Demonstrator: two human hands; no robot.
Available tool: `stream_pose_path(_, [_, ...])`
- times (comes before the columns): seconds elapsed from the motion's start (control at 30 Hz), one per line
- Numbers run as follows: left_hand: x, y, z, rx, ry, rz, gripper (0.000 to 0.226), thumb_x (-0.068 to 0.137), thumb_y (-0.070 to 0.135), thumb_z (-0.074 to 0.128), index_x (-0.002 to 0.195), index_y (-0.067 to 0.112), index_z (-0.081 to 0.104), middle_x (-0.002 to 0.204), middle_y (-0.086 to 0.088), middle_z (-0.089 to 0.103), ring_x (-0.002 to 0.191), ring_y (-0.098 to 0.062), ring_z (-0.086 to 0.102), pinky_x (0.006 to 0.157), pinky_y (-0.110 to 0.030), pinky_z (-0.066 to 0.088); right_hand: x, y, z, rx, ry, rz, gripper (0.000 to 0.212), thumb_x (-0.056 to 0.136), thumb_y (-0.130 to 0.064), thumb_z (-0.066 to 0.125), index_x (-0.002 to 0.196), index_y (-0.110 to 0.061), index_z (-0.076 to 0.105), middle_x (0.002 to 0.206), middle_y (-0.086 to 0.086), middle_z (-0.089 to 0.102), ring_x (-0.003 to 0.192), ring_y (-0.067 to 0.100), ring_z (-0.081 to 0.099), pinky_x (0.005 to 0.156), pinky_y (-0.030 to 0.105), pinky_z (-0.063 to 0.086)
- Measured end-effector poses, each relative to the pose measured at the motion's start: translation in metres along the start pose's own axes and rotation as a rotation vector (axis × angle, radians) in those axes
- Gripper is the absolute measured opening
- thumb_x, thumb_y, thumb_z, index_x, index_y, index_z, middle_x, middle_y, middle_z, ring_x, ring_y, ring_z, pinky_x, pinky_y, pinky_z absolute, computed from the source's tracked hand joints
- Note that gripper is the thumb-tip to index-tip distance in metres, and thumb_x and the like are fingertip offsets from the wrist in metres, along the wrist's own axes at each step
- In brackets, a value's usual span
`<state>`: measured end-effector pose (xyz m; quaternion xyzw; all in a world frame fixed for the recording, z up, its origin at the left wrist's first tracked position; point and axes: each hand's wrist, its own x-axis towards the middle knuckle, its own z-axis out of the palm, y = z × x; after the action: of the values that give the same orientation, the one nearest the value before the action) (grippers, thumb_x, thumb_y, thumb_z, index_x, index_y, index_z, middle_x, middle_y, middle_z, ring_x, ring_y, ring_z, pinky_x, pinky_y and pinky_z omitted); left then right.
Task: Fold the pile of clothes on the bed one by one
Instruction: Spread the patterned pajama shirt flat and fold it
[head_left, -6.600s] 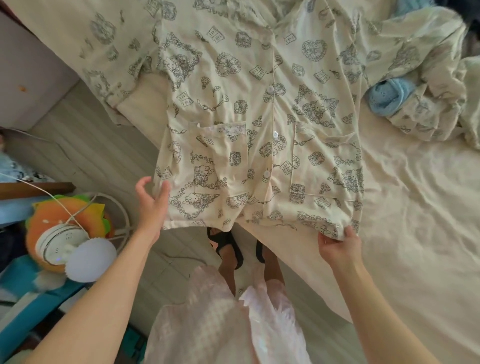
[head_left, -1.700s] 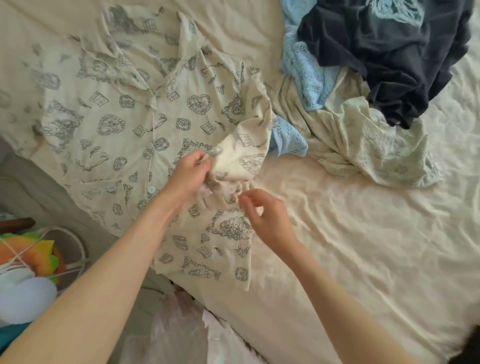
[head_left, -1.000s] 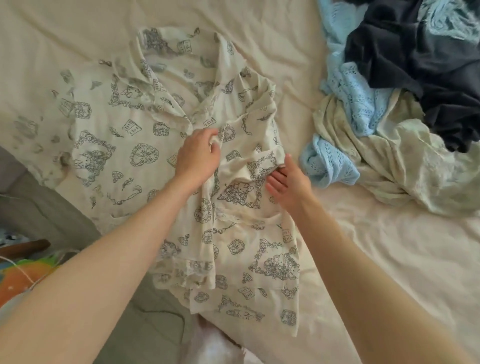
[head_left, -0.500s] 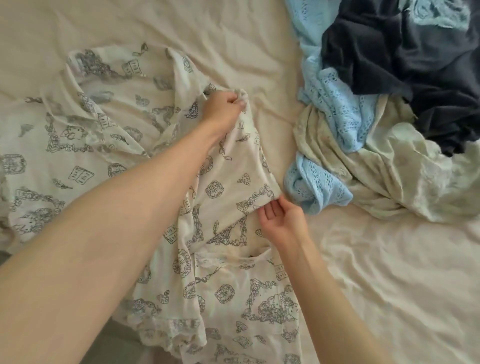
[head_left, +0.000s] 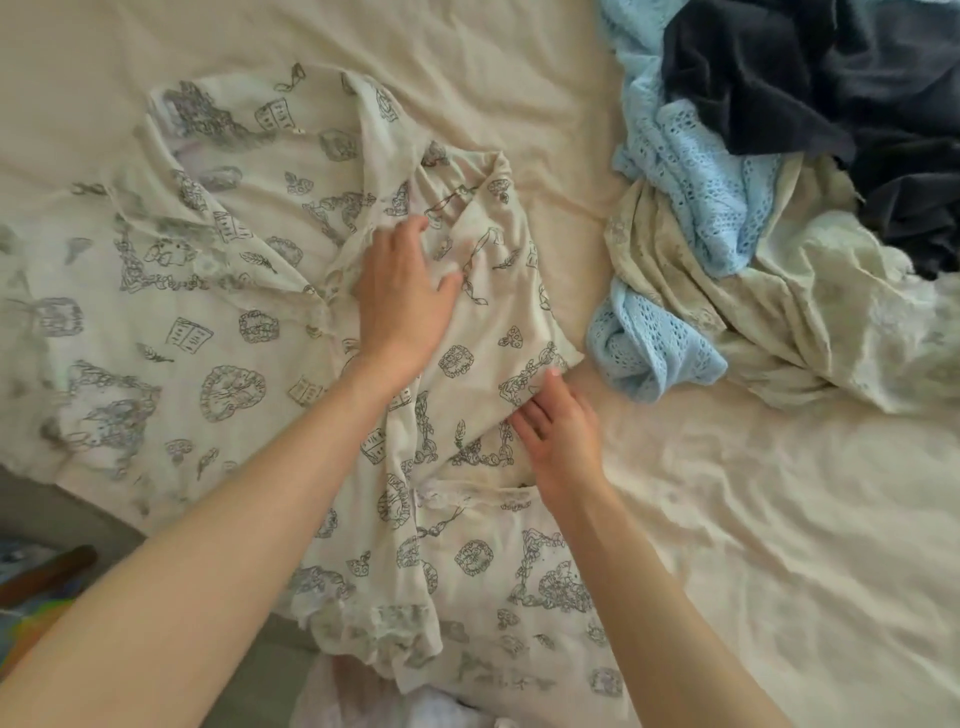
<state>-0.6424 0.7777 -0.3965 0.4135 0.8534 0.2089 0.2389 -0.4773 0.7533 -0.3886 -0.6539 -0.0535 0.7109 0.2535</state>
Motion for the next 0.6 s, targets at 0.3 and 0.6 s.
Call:
stream_pose_path(0.3, [-0.175,-0.036,-0.025,0.271,-0.067,-0.226,0.033,0.081,0.027,0.069,0.103,0.007,0.054,0.107,-0.015,0.052,0.096,-0.031,0.049,0.076,-0.038,0.042,-0.047,0.052,0.006,-0.415,-0.009,0.030,0.016,0.096,-0.015,0.052,0.110,-0.007,0.054,0.094,0.007,0.062,0.078,0.015,0.060,0.068,0.025,0.053])
stream_pose_path(0.6, [-0.147,-0.126,-0.091,-0.511,-0.030,-0.708,0.008,0.094,0.016,0.051,0.090,0.023,0.052,0.098,-0.004,0.062,0.077,-0.016,0.062,0.063,-0.028,0.051,-0.089,0.077,-0.016,-0.498,-0.157,-0.116,0.017,0.099,-0.015,0.046,0.109,-0.014,0.060,0.103,0.005,0.067,0.093,0.015,0.065,0.078,0.026,0.055])
